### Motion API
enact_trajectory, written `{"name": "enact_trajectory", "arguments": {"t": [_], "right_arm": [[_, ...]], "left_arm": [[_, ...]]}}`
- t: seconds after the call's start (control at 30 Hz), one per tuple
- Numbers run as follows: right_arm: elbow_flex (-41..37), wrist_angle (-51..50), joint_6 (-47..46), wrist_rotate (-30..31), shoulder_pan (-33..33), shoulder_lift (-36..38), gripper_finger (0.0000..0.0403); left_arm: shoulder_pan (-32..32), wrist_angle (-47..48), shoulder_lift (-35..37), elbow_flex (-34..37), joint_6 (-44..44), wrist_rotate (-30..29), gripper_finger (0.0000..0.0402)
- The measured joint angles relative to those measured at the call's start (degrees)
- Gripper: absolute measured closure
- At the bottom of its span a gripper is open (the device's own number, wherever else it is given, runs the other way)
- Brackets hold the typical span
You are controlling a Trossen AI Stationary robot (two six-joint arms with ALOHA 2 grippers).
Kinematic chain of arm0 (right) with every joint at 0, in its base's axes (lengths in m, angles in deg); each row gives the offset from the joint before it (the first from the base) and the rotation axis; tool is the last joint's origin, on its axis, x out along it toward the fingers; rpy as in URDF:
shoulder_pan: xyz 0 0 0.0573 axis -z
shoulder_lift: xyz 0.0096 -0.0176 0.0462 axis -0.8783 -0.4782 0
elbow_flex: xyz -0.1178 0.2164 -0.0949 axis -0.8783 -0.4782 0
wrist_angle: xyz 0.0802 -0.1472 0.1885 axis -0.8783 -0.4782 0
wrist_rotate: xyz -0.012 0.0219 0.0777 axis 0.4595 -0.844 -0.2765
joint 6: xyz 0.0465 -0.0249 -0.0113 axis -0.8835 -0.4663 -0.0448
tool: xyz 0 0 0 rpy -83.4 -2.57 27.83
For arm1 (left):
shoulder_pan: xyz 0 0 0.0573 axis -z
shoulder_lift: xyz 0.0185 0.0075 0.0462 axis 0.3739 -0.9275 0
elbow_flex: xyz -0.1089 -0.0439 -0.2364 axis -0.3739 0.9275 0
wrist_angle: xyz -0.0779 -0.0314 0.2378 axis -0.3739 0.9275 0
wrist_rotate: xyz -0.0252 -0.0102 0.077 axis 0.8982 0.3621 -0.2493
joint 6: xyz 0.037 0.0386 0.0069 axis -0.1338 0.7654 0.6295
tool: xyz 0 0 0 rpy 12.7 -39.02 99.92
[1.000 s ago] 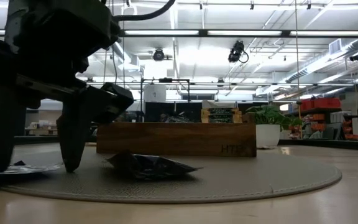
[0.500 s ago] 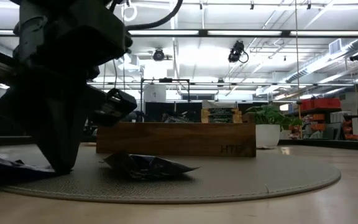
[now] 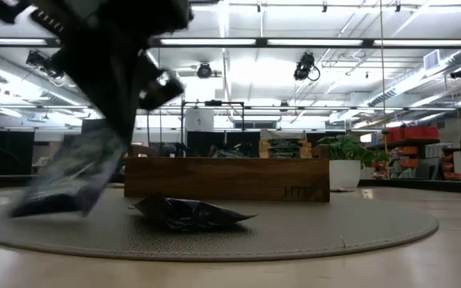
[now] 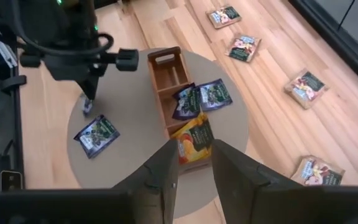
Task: Pick & Place Tea
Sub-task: Put the purple tea bag into the middle section of the wooden organizer
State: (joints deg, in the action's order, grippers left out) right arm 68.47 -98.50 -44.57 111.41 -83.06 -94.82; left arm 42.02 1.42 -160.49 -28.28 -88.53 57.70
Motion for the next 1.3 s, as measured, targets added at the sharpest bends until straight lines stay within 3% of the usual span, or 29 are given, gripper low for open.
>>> {"name": "enact_trajectory", "arguments": {"t": [0.3,0.5,0.83,1.3], "right_arm": [[-0.01,1.01,0.85,1.91,-0.02,0.01,0.0298],[-0.01,0.97,1.12,2.10,0.00,0.01,0.0298],[-0.01,-0.01,1.67,2.11,-0.01,0.02,0.0298],[0.00,-1.97,0.93,2.11,-0.02,0.04,0.0298]], "left_arm": [[-5.46,17.25,0.05,-15.27,9.12,-6.12,0.0400],[-10.93,20.40,0.05,-20.73,12.71,-8.88,0.0401],[-18.65,13.28,-2.27,-21.37,16.06,-9.25,0.0401],[-19.11,13.32,-10.87,-21.30,21.24,-8.45,0.0401]]}}
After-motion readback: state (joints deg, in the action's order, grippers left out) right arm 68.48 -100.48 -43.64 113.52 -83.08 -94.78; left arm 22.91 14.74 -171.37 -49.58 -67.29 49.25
